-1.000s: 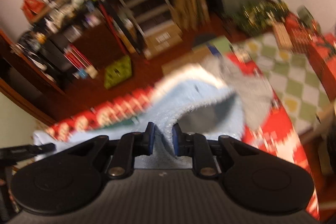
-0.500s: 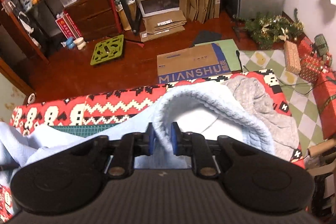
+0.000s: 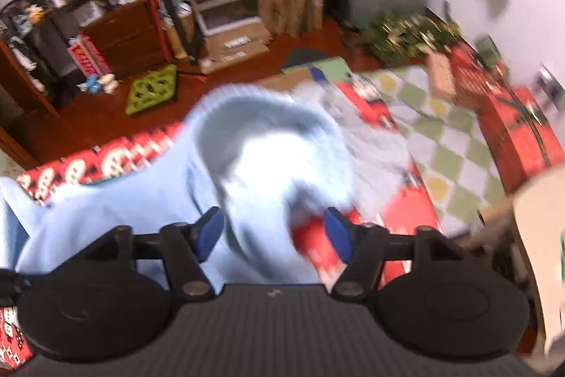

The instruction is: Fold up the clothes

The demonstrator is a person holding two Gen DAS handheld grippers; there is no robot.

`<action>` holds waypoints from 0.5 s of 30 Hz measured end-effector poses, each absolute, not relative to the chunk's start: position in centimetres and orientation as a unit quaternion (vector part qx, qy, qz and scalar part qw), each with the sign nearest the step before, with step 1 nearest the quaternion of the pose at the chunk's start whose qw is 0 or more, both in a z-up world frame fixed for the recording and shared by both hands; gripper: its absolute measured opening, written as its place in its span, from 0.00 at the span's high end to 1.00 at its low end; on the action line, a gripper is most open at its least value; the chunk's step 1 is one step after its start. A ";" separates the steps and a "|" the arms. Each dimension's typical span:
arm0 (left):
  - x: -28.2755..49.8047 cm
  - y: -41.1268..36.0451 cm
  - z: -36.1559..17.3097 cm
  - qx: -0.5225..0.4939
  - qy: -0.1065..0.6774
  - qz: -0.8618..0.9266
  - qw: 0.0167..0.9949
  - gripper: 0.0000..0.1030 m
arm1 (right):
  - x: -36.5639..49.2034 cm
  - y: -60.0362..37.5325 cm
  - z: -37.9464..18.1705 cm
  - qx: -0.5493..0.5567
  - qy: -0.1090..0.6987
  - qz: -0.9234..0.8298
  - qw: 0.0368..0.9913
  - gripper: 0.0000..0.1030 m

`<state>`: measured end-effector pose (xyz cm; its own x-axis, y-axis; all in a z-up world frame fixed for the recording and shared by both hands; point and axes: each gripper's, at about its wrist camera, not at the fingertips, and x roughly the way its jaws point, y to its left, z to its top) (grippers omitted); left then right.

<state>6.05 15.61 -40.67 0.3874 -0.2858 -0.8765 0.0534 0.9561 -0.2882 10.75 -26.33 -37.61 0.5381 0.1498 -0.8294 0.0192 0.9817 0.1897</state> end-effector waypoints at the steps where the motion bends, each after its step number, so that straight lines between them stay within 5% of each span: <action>1: 5.9 15.5 -40.8 -0.107 0.547 -0.103 0.824 0.72 | 9.7 -26.7 -38.6 0.089 0.489 0.031 0.867 0.31; 15: 5.7 14.2 -41.6 -0.062 0.576 -0.106 0.808 0.70 | 9.0 -25.8 -48.8 -0.001 0.496 0.064 0.866 0.22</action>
<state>5.74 14.25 -41.61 0.3136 -0.2422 -0.9181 0.1002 0.9700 -0.2217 9.04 -25.82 -48.75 0.4988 0.1099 -0.8597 -0.1112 0.9918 0.0623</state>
